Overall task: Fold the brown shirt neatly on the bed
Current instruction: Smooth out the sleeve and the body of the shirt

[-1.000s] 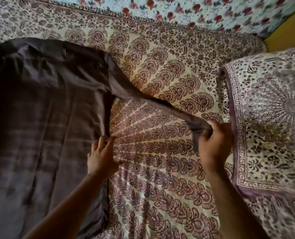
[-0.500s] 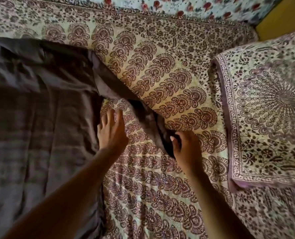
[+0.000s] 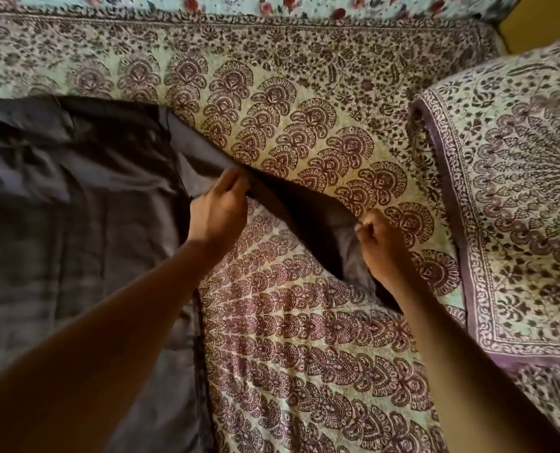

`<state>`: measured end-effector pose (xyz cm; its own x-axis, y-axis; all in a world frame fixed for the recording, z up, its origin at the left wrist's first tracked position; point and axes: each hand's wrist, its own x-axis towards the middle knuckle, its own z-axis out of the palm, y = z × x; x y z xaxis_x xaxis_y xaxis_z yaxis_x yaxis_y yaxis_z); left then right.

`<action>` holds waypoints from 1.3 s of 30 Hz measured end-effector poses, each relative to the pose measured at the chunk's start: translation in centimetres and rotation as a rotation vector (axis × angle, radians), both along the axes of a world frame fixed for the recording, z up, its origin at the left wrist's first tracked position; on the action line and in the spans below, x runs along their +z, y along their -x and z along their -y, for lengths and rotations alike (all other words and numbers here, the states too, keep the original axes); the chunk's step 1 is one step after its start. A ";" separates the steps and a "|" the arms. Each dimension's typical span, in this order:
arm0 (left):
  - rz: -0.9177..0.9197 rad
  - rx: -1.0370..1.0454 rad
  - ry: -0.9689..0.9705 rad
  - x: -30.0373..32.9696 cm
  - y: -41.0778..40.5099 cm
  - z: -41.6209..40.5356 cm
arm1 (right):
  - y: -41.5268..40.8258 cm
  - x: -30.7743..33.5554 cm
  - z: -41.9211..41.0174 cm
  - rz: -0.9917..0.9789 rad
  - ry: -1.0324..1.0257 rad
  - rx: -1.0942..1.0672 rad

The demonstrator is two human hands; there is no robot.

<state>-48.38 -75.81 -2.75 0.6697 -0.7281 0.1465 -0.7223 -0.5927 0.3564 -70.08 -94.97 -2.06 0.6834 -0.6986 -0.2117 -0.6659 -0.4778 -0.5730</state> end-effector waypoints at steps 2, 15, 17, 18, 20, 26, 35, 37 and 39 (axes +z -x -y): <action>0.013 0.018 0.014 -0.4 0.9 -1.8 | -0.3 0.7 1.9 -0.024 -0.133 0.015; 0.106 0.082 -0.251 -2.9 1.9 -1.4 | -0.5 2.0 10.7 -0.248 -0.286 0.039; 0.035 0.091 -0.303 -2.8 1.8 0.6 | -0.6 2.3 12.8 -0.218 -0.262 0.005; -0.005 0.099 -0.328 -2.6 1.7 1.8 | -0.7 2.4 14.0 -0.234 -0.219 0.007; -0.056 0.141 -0.356 -2.0 1.3 4.1 | -1.3 3.0 16.1 -0.235 -0.158 0.033; -0.156 0.143 -0.425 -1.9 -0.4 8.7 | -4.1 4.0 20.8 -0.209 0.039 0.131; -0.294 0.177 -0.363 -5.3 -0.6 9.8 | -5.7 3.0 23.2 -0.324 0.261 0.165; -0.301 0.178 -0.355 -5.8 -0.3 9.8 | -5.2 1.5 23.8 -0.353 0.265 0.171; -0.313 0.193 -0.351 -6.1 -0.1 9.8 | -4.9 1.1 23.5 -0.341 0.252 0.185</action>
<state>-48.24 -85.61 -8.88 0.7698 -0.5559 -0.3136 -0.4782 -0.8278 0.2935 -65.21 -118.44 -0.94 0.7226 -0.6297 -0.2852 -0.6863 -0.7030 -0.1865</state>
